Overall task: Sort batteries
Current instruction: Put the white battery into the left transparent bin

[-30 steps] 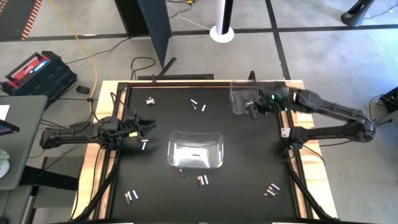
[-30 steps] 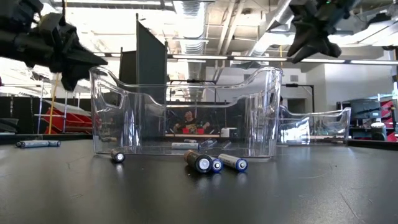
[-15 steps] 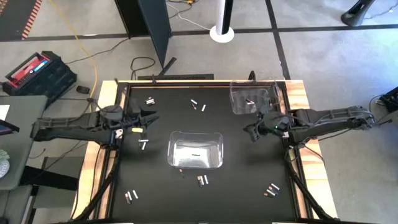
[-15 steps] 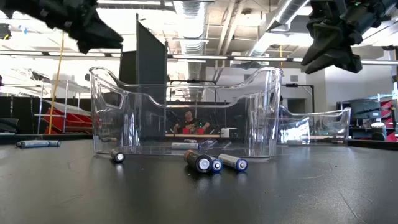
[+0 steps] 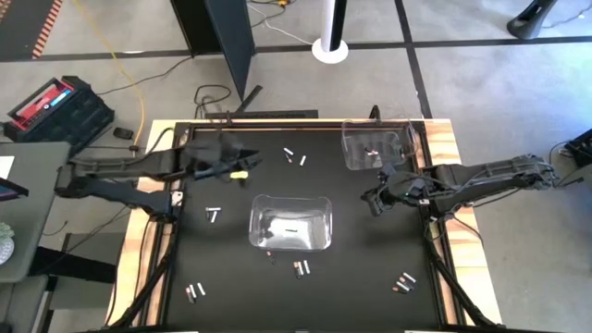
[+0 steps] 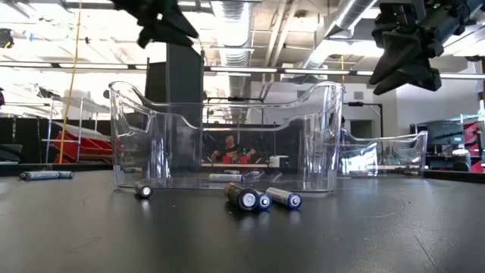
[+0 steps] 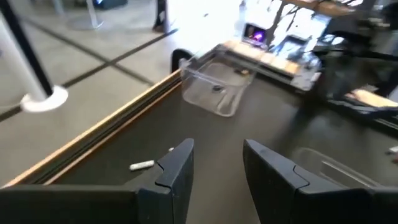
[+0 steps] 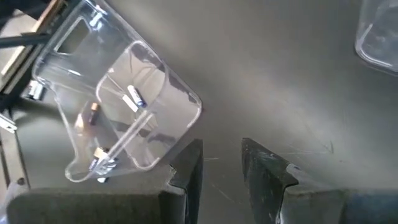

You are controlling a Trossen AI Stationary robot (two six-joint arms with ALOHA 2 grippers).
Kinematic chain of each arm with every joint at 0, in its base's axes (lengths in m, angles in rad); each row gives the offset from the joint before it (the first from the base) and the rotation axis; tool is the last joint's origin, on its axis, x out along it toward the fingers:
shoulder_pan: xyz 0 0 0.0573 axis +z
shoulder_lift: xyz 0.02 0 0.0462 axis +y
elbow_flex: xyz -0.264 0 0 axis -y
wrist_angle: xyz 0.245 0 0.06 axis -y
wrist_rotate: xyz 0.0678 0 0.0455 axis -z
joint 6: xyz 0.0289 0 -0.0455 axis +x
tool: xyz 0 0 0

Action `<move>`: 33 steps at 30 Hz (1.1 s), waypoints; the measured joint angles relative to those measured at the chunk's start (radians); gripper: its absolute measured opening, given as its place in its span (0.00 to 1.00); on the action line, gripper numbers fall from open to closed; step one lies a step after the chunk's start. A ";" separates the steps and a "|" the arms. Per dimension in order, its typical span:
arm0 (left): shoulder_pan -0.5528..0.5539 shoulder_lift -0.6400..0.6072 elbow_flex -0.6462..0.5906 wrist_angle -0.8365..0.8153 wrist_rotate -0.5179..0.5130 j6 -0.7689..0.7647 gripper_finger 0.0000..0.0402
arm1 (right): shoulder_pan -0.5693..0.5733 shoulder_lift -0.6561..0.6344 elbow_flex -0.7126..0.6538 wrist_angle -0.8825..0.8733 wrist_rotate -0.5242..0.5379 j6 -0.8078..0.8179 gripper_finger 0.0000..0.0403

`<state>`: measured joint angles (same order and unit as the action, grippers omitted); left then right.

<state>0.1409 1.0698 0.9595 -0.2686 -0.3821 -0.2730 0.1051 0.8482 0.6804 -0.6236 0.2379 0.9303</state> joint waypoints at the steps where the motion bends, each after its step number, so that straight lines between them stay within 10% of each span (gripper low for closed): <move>1: 0.014 0.033 0.031 -0.015 0.000 -0.001 0.33 | 0.000 0.002 0.000 0.003 0.000 -0.009 0.32; 18: 0.169 0.443 0.383 -0.195 0.303 0.243 0.45 | 0.027 0.024 0.000 -0.006 -0.001 0.007 0.32; 33: 0.425 0.503 0.401 -0.237 0.415 0.599 0.47 | 0.032 0.090 0.000 0.014 -0.001 0.106 0.32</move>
<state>0.5660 1.5730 1.3605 -0.5056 0.0333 0.3261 0.1375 0.9381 0.6807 -0.6100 0.2371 1.0366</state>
